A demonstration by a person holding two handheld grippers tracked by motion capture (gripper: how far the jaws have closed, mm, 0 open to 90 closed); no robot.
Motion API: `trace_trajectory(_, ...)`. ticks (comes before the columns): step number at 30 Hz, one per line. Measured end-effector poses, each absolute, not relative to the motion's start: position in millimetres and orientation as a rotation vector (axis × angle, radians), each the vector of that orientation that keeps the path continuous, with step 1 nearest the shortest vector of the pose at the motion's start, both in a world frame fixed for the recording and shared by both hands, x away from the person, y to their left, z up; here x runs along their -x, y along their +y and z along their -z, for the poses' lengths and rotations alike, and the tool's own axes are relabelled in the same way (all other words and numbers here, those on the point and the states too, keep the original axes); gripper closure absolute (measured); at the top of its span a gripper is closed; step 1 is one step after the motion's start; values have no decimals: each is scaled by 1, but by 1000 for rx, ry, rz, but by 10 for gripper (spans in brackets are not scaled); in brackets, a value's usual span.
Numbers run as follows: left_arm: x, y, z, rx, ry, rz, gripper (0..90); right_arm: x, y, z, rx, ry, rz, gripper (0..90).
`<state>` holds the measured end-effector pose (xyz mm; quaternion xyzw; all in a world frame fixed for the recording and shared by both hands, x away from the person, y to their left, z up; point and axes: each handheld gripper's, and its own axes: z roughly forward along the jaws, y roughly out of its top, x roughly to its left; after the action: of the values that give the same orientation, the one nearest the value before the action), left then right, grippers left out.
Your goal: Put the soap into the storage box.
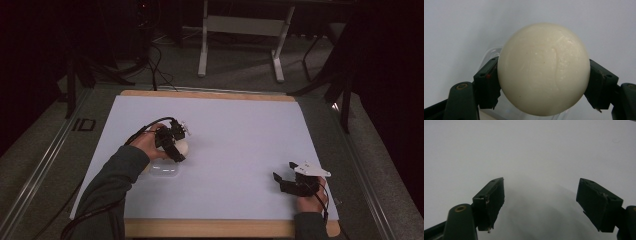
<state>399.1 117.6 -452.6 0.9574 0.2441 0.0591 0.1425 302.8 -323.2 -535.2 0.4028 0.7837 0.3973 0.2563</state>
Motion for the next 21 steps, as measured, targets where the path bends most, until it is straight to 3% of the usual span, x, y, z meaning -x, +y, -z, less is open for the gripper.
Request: trace_trajectory(21,-394,138,444,-2755,731,-215,257,-303,-323,535,-1088,2123,-1080,222)
